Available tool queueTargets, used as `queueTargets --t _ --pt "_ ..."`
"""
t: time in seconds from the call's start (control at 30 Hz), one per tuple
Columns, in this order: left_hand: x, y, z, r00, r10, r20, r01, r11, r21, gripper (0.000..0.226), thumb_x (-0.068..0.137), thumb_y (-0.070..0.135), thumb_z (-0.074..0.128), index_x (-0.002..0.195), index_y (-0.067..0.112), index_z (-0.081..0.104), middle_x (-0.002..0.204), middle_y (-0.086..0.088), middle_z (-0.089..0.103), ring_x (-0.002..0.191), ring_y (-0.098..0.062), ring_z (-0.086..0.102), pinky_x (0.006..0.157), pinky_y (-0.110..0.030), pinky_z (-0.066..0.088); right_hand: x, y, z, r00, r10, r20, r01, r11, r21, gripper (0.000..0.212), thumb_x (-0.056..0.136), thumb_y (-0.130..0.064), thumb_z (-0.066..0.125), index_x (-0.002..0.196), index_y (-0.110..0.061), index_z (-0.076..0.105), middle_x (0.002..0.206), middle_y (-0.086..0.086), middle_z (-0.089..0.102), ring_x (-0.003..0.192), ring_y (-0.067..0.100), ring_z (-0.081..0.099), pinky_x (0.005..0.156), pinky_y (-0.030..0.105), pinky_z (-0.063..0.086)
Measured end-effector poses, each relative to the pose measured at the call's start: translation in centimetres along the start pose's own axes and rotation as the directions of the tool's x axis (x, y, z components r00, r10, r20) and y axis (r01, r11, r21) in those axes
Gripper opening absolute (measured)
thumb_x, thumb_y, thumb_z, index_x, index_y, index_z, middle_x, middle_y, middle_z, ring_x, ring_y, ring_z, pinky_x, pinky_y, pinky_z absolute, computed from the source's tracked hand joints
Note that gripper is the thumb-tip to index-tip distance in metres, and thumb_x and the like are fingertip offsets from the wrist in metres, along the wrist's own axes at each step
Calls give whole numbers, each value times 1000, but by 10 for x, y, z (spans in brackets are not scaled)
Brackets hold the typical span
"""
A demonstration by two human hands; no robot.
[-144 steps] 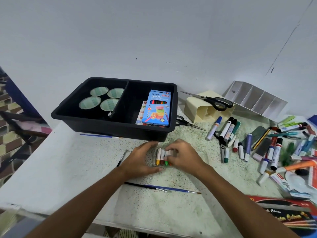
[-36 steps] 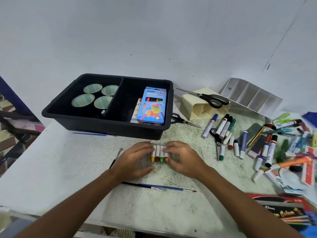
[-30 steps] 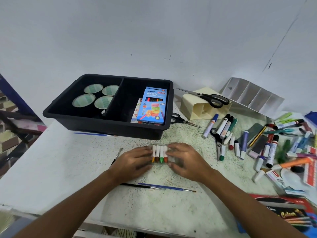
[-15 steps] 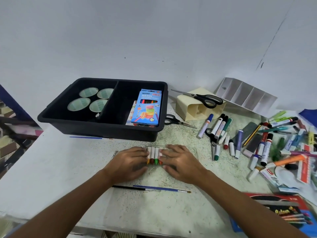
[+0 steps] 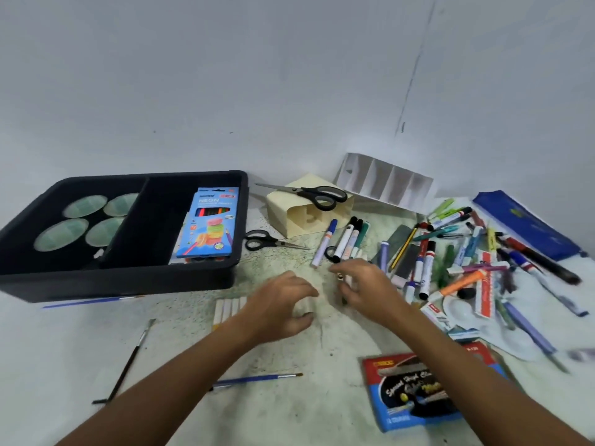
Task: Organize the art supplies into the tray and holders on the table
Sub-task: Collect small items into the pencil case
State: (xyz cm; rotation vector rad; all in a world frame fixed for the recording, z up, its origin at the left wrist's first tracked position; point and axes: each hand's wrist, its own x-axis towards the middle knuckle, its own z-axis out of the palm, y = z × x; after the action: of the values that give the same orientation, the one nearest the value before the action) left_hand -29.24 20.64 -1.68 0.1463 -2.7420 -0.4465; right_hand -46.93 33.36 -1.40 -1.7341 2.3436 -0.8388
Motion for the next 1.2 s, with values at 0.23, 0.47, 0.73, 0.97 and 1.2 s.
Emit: queueTargets --t 0.23,0.47,0.73,0.97,1.2 --pt "69 5 43 962 -92 258 91 996 15 79 78 46 74 144 16 43 143 0 50 129 -16 38 106 -36 37 -1 59 -29 940 268 212 -242 960 -144 77 75 -29 77 140 -27 36 131 5 50 125 23 42 100 38 42" --pt "74 -3 52 957 -89 275 85 996 27 67 82 50 71 137 15 54 145 3 49 132 -13 35 106 -35 35 7 71 -23 935 294 196 -271 953 -139 91 74 -34 80 147 -37 25 133 9 43 123 30 43 101 40 39" --pt "75 5 51 965 -166 202 210 953 -220 63 69 49 81 123 22 64 111 7 51 107 -10 44 93 -29 41 1 68 -29 981 171 88 -179 980 92 70 70 -35 82 132 -25 51 117 -5 45 95 7 56 78 17 46" --pt "67 8 31 884 -458 92 373 574 -729 31 61 16 91 80 3 71 87 -9 66 74 -19 64 65 -31 56 4 53 -24 937 316 151 -320 594 738 28 63 -13 87 84 -8 70 80 19 71 68 38 67 62 45 56" --pt "38 -2 7 721 -642 259 409 94 -908 8 83 -1 69 91 1 72 67 -7 67 58 -12 61 54 -20 51 17 23 -10 838 398 374 -466 164 869 16 82 17 60 82 1 63 70 17 67 58 21 66 54 28 56"
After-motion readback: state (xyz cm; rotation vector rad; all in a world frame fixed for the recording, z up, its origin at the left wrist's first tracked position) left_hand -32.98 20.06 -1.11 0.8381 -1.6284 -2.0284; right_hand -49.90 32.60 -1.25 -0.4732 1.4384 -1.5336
